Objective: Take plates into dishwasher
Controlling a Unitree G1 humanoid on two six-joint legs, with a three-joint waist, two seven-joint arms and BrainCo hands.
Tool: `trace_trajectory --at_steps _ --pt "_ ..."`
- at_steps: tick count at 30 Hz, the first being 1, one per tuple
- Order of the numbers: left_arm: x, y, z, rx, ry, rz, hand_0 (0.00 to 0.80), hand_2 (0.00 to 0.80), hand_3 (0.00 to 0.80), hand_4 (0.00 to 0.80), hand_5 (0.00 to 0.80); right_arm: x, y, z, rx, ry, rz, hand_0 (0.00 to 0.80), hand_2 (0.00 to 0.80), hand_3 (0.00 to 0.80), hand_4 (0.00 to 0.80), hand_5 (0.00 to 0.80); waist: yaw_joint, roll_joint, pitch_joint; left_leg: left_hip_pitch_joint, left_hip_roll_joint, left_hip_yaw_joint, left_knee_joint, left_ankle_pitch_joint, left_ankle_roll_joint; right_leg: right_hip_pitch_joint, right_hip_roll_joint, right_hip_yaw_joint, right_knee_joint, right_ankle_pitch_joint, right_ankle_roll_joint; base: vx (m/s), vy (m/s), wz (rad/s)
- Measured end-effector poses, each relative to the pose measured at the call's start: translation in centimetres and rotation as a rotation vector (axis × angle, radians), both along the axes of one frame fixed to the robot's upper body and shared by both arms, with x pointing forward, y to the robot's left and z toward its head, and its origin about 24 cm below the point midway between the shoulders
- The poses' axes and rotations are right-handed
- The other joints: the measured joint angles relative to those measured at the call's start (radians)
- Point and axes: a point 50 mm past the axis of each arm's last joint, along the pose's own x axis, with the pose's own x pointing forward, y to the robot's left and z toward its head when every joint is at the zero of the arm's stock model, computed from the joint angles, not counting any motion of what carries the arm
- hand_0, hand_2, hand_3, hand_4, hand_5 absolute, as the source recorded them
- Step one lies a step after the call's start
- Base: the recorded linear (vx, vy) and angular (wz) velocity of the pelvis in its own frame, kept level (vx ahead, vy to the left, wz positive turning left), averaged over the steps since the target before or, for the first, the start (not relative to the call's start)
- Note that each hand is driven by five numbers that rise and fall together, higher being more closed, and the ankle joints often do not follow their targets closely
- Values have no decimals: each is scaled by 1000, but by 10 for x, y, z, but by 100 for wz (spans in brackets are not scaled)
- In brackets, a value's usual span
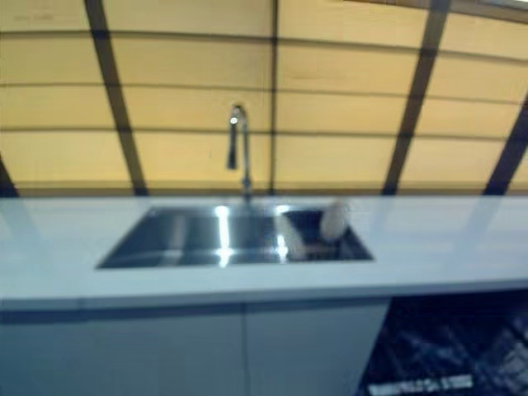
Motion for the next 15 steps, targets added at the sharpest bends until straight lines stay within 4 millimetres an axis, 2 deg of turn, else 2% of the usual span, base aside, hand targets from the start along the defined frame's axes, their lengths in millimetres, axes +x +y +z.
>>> trace_trajectory --at_steps 15 --pt "0 1 0 8 19 5 0 0 0 0 0 5 1 2 18 -38 -14 0 0 0 0 0 0 -1 0 0 0 0 0 0 0 0 0 0 0 0 0 0 -2 0"
